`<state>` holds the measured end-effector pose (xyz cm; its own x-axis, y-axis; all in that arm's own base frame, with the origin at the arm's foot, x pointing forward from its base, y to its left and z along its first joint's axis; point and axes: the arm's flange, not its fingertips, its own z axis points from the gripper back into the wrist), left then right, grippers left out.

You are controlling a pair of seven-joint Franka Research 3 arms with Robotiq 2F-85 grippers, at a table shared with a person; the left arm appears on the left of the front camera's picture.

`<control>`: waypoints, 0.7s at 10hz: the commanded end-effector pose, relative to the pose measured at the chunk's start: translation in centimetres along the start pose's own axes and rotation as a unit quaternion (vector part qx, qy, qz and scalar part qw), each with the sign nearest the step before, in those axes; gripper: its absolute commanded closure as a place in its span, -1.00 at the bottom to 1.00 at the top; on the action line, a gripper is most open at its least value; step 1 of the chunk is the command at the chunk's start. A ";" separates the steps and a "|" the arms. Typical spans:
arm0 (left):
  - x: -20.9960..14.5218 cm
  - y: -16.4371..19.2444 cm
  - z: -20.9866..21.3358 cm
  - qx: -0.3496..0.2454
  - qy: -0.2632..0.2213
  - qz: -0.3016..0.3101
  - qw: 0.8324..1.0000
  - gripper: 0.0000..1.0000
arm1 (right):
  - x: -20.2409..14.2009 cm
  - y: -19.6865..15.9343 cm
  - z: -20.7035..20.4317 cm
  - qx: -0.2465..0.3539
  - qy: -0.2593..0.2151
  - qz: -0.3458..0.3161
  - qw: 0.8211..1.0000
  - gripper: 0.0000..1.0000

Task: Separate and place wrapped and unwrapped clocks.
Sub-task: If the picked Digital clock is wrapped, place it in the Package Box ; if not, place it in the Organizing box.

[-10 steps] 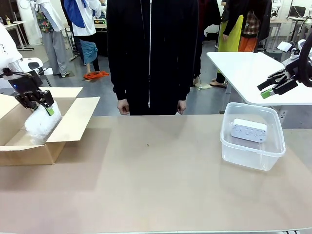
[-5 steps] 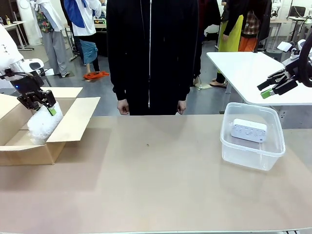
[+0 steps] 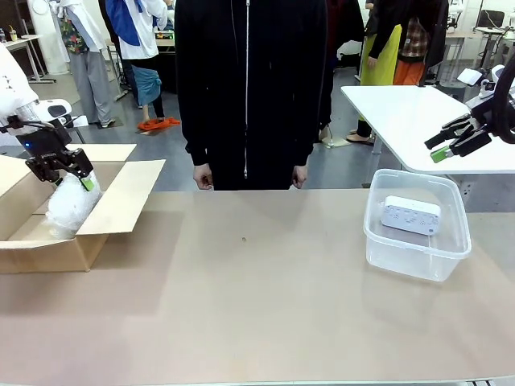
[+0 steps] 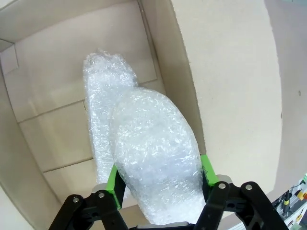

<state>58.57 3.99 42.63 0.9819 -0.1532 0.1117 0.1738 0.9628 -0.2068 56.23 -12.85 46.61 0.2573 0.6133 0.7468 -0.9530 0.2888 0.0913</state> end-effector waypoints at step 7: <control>-0.6 -2.5 3.5 0.072 0.001 -0.006 0.997 -1.00 | 0.0 0.1 0.0 0.000 0.000 0.000 1.000 -1.00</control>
<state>58.10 3.24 45.73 0.9777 -0.1657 0.1294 0.1811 0.9763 -0.1181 56.23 -12.85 46.61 0.2573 0.6133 0.7468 -0.9530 0.2888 0.0913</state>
